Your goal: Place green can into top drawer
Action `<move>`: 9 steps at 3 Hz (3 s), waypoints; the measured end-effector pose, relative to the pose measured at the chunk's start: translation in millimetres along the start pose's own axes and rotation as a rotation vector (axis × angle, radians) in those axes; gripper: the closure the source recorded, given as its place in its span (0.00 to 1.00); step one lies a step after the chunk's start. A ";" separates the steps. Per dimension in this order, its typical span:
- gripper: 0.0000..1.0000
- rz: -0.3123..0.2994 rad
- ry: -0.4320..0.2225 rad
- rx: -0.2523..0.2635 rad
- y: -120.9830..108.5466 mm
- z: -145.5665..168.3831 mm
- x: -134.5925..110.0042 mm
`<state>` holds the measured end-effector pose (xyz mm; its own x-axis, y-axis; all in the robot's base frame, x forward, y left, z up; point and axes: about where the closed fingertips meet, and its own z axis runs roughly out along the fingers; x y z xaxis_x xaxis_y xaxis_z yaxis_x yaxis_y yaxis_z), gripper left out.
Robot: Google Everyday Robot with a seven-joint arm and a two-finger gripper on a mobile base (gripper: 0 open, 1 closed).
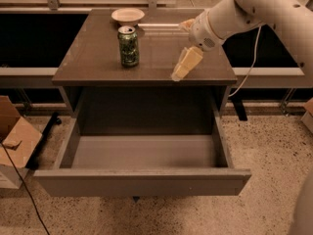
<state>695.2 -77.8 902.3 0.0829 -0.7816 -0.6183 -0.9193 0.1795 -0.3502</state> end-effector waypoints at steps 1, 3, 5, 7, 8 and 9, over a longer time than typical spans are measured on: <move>0.00 -0.017 -0.027 -0.039 -10.9 26.1 -8.7; 0.00 -0.054 -0.083 -0.126 -22.1 77.5 -37.8; 0.00 -0.060 -0.134 -0.165 -34.9 114.2 -61.3; 0.00 -0.044 -0.181 -0.161 -46.5 132.5 -81.9; 0.00 -0.070 -0.202 -0.181 -42.5 142.0 -101.3; 0.16 -0.101 -0.214 -0.200 -37.8 148.6 -116.9</move>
Offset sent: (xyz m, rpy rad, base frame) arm 0.0568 0.0755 -0.0190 0.0659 0.0452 0.1564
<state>777.3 95.5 883.2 0.2375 -0.6422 -0.7288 -0.9581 -0.0310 -0.2849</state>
